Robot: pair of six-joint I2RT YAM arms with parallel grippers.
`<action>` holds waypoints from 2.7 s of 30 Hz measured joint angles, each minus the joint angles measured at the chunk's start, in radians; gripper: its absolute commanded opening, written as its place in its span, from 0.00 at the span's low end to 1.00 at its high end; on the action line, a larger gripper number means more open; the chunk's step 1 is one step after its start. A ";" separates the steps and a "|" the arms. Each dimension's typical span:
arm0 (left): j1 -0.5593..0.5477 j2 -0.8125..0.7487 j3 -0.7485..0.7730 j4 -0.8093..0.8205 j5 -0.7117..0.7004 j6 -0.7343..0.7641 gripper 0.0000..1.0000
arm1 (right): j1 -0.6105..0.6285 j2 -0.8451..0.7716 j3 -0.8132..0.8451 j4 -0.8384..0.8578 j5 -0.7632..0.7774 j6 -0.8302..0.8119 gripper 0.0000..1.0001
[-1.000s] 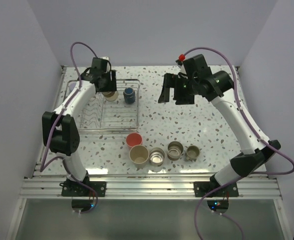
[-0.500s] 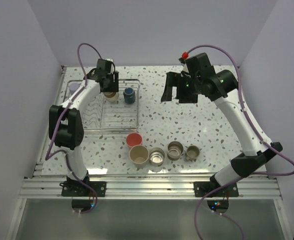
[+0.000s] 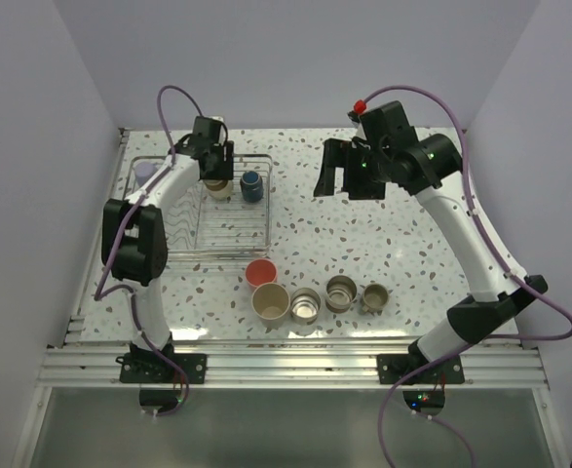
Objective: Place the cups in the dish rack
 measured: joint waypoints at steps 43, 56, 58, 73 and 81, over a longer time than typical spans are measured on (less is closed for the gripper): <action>0.014 -1.038 -0.789 0.600 0.160 -0.092 1.00 | 0.228 0.147 -0.356 0.161 -0.161 -0.053 0.77; 0.015 -1.094 -0.755 0.240 0.309 -0.183 0.99 | 0.269 0.254 -0.435 0.358 -0.185 -0.020 0.69; 0.015 -1.120 -0.755 0.209 0.319 -0.190 0.99 | 0.269 0.262 -0.436 0.377 -0.180 -0.015 0.65; 0.015 -1.148 -0.755 0.132 0.332 -0.194 1.00 | 0.337 0.278 -0.486 0.421 -0.074 0.024 0.23; 0.015 -1.070 -0.669 0.082 0.339 -0.190 1.00 | 0.337 0.279 -0.462 0.394 -0.010 0.024 0.00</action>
